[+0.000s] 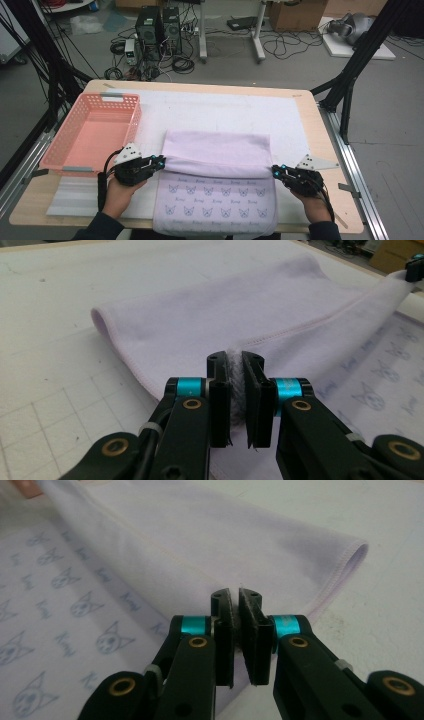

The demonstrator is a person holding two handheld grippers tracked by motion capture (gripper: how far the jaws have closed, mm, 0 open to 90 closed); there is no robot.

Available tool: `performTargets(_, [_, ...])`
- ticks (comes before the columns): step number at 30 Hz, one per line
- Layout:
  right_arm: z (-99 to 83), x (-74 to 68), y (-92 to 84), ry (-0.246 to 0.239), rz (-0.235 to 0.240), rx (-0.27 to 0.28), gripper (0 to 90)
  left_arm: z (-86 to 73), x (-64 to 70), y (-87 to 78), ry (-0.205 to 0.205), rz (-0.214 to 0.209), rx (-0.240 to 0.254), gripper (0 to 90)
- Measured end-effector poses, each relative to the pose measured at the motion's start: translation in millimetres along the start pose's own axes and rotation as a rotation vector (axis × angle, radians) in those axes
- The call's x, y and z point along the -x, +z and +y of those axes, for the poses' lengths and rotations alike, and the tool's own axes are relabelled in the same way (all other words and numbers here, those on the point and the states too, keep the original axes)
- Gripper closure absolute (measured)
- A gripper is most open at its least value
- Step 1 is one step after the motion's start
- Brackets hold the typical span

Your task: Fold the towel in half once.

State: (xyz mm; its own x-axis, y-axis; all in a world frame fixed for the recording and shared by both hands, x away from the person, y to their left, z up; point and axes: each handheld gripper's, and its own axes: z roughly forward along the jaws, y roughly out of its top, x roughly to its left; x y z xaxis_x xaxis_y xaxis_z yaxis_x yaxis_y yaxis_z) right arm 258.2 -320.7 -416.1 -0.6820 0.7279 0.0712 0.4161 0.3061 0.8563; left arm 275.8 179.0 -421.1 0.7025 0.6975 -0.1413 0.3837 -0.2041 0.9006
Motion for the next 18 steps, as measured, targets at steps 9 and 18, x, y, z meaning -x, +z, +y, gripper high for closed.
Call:
performTargets(9, [-10.1, -15.8, -19.5, -0.019, 0.032, 0.006, 84.6, -11.9, 13.7, -14.2, 0.015, -0.044, -0.035, 82.0])
performTargets(18, [-21.8, -25.9, -30.9, -0.043, 0.100, -0.015, 84.6, -24.6, 21.8, -29.6, 0.034, -0.096, -0.087, 82.1])
